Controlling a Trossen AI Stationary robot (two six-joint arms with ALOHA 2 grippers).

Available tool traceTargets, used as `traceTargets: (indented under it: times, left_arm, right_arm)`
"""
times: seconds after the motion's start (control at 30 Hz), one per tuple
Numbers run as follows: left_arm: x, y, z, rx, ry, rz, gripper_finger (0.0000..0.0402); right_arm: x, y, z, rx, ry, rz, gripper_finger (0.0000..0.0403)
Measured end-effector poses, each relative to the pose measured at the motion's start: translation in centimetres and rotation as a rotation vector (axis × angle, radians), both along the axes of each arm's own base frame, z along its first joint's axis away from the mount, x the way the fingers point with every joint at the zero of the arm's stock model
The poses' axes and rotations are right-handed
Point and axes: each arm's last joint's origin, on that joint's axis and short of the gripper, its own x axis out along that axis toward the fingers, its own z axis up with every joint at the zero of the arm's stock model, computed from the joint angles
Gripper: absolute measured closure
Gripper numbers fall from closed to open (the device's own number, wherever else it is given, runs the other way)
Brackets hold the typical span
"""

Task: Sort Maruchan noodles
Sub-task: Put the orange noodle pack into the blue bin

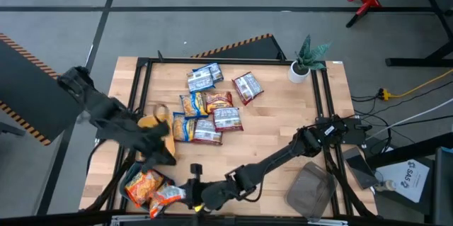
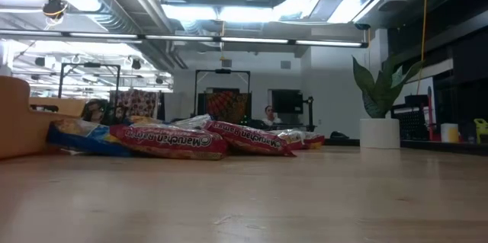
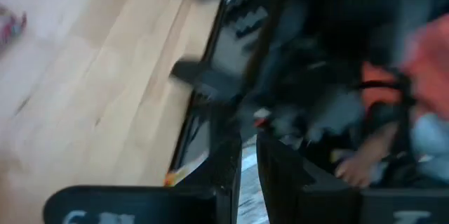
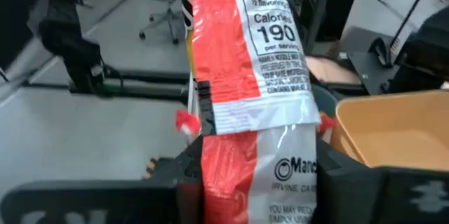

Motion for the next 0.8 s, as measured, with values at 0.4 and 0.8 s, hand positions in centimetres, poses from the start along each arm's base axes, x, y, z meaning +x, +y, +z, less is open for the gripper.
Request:
traceTargets:
  times: [0.4, 0.8]
  left_arm:
    - [-5.4, 3.0, 6.7, -0.024, -0.314, 0.154, 0.036]
    - [-6.1, 3.9, 7.3, -0.001, -0.361, 0.202, 0.036]
  right_arm:
    - [4.5, -5.6, -1.3, 0.323, -0.079, 0.095, 0.0298]
    - [6.5, -6.3, -5.5, 0.672, -0.071, 0.071, 0.0292]
